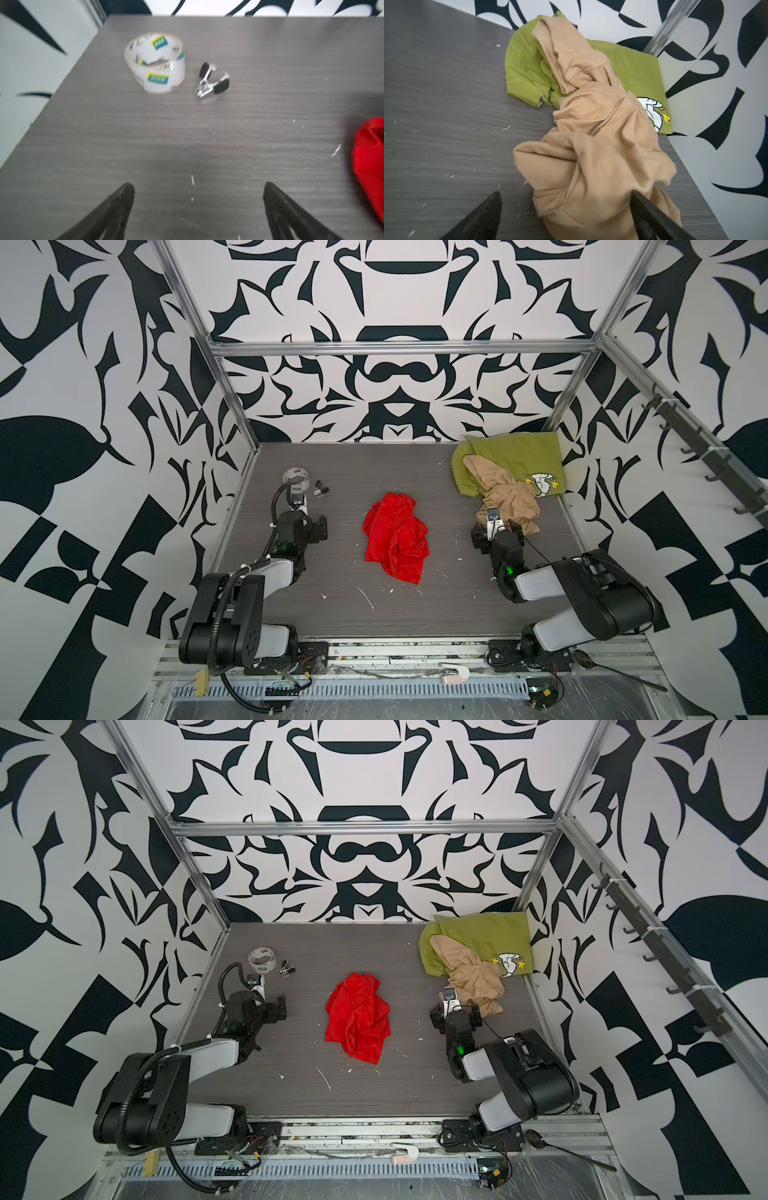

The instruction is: Pick out a specific cloth from the pile

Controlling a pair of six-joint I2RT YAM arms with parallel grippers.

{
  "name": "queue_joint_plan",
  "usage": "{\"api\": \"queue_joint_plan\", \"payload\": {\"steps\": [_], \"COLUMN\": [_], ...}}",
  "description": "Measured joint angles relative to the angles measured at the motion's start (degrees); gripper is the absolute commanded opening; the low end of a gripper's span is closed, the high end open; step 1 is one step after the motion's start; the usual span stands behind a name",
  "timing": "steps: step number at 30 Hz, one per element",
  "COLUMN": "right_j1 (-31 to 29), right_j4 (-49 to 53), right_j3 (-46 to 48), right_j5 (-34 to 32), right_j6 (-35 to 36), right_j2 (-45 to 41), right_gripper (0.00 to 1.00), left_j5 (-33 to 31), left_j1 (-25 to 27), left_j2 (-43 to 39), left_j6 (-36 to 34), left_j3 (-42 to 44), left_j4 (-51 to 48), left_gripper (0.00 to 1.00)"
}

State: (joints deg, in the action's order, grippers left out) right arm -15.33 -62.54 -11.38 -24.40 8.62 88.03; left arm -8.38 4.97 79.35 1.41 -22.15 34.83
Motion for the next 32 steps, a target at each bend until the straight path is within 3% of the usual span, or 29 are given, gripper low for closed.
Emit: {"api": "queue_joint_plan", "payload": {"steps": [3, 7, 22, 32], "right_j1": [1.44, 1.55, 2.14, 5.95], "right_j4": [-6.34, -6.71, -1.51, 4.70], "right_j3": [0.17, 0.39, -3.80, -6.29], "right_j5": [0.24, 1.68, -3.37, 4.83], "right_j6": [-0.94, -1.22, -4.59, -5.81], "right_j2": [4.87, 4.96, 4.39, 3.26], "right_gripper": [0.99, 1.00, 1.00, 1.00], "left_j5": [2.05, 3.34, 5.88, 5.88], "left_j1": [-1.44, -2.08, -2.12, -2.14], "left_j2": [3.04, 8.37, 9.77, 9.77], "left_j6": [-0.24, -0.46, -1.27, -1.27], "left_j3": [0.68, 1.09, 1.07, 1.07], "left_j4": [6.54, 11.93, 15.10, 15.10], "left_gripper": [0.99, 0.99, 1.00, 0.99]}}
